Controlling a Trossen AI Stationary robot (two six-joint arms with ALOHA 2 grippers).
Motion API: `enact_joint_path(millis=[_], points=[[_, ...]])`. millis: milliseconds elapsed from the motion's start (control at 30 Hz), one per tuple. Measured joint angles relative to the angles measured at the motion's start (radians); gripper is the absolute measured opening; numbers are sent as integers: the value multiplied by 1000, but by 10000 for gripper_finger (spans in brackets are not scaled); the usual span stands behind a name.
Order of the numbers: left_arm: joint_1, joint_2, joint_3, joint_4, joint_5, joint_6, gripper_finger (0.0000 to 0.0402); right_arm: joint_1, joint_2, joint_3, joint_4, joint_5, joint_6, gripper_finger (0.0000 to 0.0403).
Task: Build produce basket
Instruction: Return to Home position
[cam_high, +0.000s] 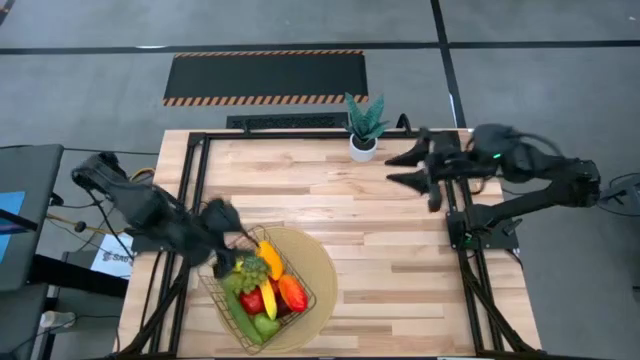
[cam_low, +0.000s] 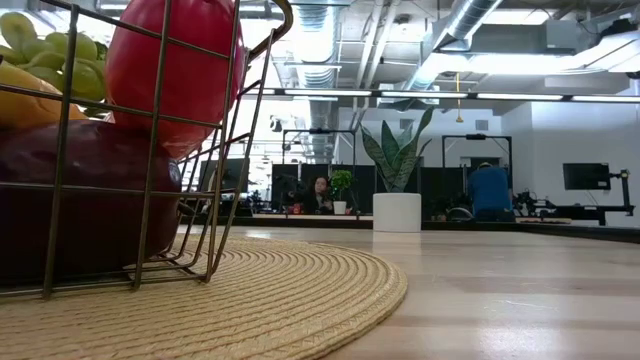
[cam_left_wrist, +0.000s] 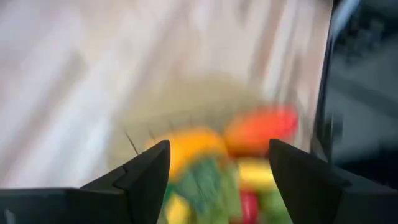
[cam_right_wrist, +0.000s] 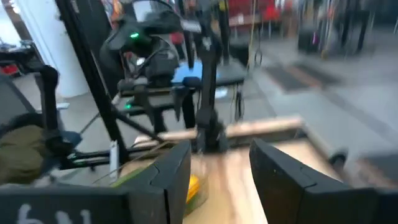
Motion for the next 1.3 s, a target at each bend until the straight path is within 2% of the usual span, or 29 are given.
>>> enact_joint_path(millis=[133, 233, 267, 333, 433, 500, 600, 700, 900, 1067, 1200, 1300], points=[[1, -103, 93, -1, -290, 63, 255, -34, -46, 51, -23, 0, -210, 180], [1, -182, 131, -1, -423, 256, 255, -67, -86, 63, -64, 0, -317, 180], [1, -207, 138, 0, -447, 307, 255, -77, -96, 63, -65, 0, -313, 181], [1, -255, 142, 20, -451, 297, 255, -107, -115, 54, -58, 0, -280, 182], [1, -324, 135, 10, -449, 362, 255, -183, -133, 27, -67, -7, -215, 184], [1, -384, 102, 5, -471, 368, 255, -238, -148, -14, -63, -57, -158, 185], [1, -482, -1, 29, -507, 353, 255, -303, -175, -130, 21, -174, -85, 185], [1, -596, -160, 117, -480, 343, 255, -342, -204, -288, 173, -228, 3, 183], [1, -848, -538, 474, -376, 437, 255, -396, -267, -620, 557, -241, 157, 180], [1, -1054, -799, 752, -291, 519, 255, -418, -307, -858, 828, -243, 261, 183], [1, -1200, -964, 891, -238, 587, 255, -417, -309, -1012, 1059, -243, 310, 181], [1, -1211, -1024, 923, -239, 594, 255, -433, -312, -1105, 1199, -241, 338, 179]])
